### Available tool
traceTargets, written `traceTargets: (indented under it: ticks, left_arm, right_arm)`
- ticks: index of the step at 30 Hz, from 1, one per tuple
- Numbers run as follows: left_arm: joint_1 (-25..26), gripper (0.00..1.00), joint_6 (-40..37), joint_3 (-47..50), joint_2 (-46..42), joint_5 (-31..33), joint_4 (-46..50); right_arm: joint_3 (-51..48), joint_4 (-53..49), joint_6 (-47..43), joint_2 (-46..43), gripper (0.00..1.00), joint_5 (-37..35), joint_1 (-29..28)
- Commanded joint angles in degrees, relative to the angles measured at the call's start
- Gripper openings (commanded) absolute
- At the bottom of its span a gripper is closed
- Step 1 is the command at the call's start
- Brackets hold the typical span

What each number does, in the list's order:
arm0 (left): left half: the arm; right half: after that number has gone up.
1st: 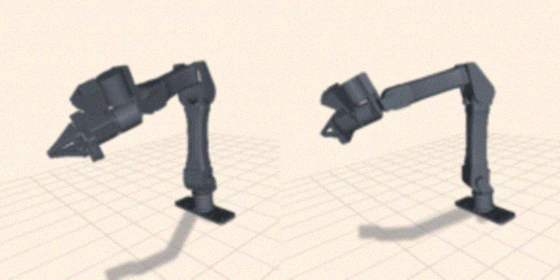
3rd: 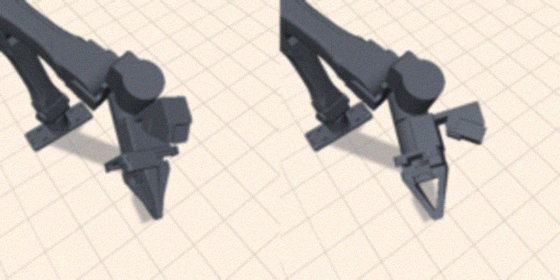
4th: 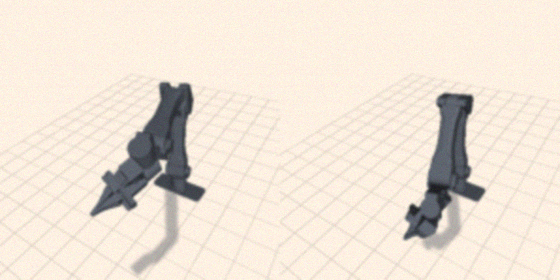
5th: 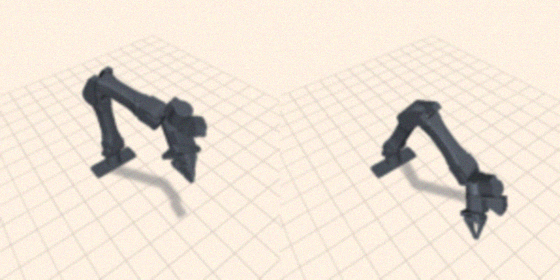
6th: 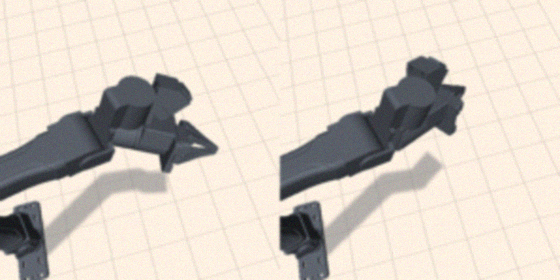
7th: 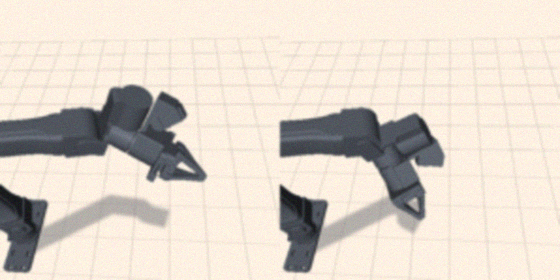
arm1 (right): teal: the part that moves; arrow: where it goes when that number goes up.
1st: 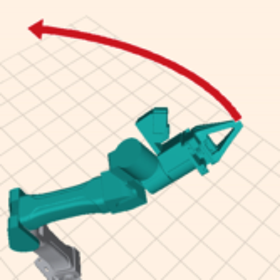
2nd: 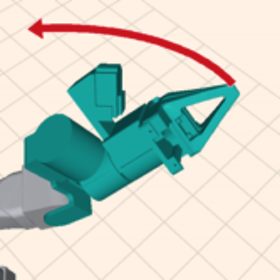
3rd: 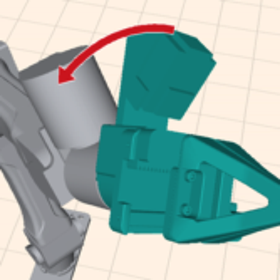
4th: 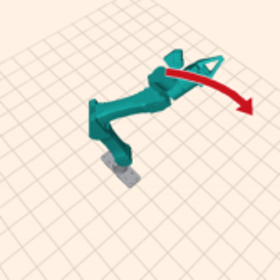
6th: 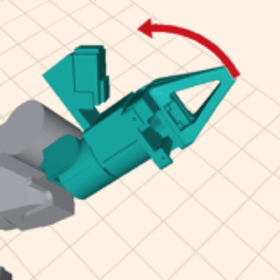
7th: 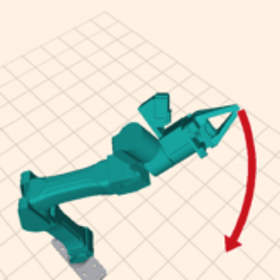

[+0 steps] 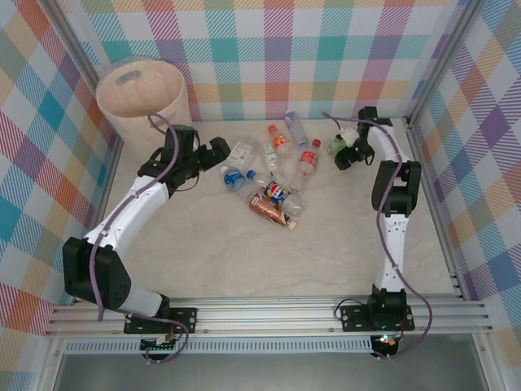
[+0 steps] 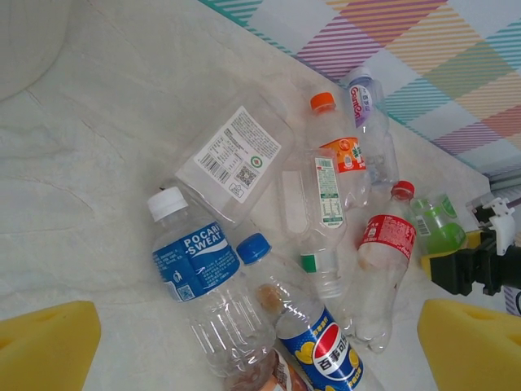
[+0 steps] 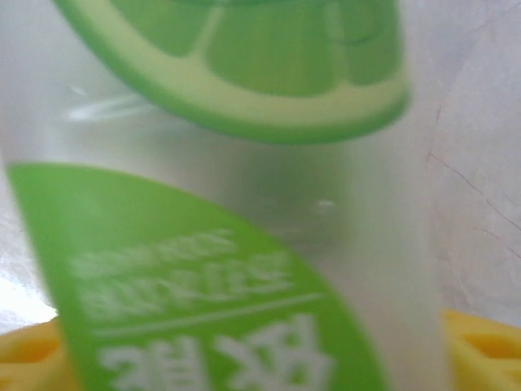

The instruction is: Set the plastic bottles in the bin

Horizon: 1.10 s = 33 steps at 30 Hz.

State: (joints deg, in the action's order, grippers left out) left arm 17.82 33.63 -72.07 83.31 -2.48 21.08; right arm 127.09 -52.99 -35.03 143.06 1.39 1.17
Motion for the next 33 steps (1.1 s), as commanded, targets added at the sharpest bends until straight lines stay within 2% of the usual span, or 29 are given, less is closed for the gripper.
traceTargets:
  ticks: [1, 6, 11, 16, 21, 24, 29, 31, 33]
  left_arm:
    - [0.11, 1.0, -0.3, -0.33, 0.94, -0.57, 0.8]
    - [0.11, 1.0, -0.57, 0.08, -0.15, -0.61, 0.82]
    - [0.11, 1.0, -0.8, 1.58, -1.6, -1.06, -0.07]
    - [0.02, 1.0, -1.95, 1.62, -1.68, -1.56, 0.02]
    - [0.02, 1.0, -3.02, 0.96, -1.48, -4.23, -0.33]
    - [0.02, 1.0, -3.0, 1.25, -1.26, -6.84, -1.59]
    - [0.02, 1.0, -3.75, 0.66, -0.26, -11.15, -2.41]
    - [0.01, 1.0, -3.84, 0.53, 0.22, -13.32, -3.35]
    - [0.18, 1.0, -3.61, 0.36, 0.9, -15.8, -4.38]
  right_arm:
    - [-0.87, 0.18, 1.54, -1.77, 0.63, 1.7, 0.4]
    - [-2.52, 2.43, 6.11, -5.25, 0.51, -0.31, 0.41]
    - [-14.36, 11.48, 11.65, -16.25, 0.41, 0.73, 0.39]
    - [-26.95, 19.46, 20.45, -27.5, 0.37, 1.3, 0.34]
    - [-37.46, 25.73, 28.69, -36.75, 0.34, 7.18, -0.41]
    - [-45.35, 32.04, 34.82, -42.87, 0.34, 10.28, -2.02]
    - [-55.68, 40.54, 43.71, -50.37, 0.33, 19.43, -4.78]
    - [-58.08, 41.18, 44.11, -52.03, 0.33, 21.88, -6.91]
    - [-59.66, 41.07, 43.9, -53.39, 0.33, 20.8, -9.68]
